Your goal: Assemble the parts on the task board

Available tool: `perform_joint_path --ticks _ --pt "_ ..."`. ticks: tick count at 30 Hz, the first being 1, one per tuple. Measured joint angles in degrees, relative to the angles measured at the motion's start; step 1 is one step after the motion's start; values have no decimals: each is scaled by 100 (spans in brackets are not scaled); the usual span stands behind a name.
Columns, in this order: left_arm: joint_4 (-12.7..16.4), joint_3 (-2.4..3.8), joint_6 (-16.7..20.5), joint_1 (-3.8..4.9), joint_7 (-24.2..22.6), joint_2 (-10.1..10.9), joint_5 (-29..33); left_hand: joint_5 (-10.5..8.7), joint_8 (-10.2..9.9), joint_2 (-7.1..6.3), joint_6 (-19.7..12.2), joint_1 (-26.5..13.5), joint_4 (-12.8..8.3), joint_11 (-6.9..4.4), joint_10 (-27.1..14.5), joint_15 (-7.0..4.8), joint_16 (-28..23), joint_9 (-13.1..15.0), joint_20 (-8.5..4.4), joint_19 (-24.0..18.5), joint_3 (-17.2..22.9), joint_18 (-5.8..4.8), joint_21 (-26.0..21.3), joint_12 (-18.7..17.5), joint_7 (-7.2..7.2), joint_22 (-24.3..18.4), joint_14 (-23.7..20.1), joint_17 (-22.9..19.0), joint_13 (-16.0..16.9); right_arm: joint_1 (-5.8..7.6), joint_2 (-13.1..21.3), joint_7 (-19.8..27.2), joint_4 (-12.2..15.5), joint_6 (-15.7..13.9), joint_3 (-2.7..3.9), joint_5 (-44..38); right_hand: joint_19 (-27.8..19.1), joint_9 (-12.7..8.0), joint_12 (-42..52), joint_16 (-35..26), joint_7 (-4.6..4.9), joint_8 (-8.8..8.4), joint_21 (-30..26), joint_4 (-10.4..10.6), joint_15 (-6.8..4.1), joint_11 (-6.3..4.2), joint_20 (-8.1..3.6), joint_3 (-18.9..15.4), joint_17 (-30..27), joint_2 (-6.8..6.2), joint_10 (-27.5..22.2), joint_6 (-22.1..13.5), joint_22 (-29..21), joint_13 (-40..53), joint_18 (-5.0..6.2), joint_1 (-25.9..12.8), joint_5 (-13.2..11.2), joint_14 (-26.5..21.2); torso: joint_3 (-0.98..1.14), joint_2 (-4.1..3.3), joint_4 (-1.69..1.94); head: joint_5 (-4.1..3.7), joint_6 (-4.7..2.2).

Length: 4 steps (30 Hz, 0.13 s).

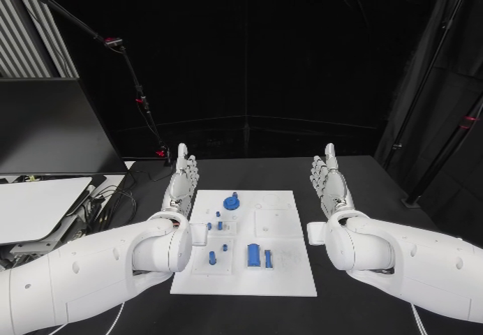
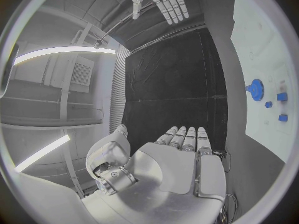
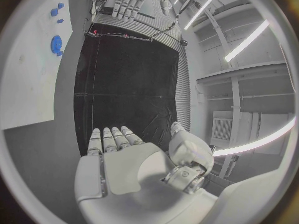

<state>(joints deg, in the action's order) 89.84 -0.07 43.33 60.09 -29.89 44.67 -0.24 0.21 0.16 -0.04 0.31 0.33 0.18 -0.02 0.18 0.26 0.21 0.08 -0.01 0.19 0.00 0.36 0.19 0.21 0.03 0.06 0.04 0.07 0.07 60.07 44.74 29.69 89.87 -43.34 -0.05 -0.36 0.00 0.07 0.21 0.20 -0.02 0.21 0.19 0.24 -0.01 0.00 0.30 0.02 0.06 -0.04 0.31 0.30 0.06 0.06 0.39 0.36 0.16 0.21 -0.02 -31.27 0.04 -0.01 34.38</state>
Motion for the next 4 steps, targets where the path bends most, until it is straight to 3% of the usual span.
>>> perform_joint_path --ticks 4 --pt "0 0 21 -1 9 0 15 0 0 0 0 0 0 0 0 0 0 1 0 0 0 0 0 0 0 0 0 0 0 0 0 -12 0 -18 0 20 0 0 0 0 0 0 0 0 0 0 0 0 0 0 0 0 0 0 0 0 0 0 0 6 -2 1 -1"
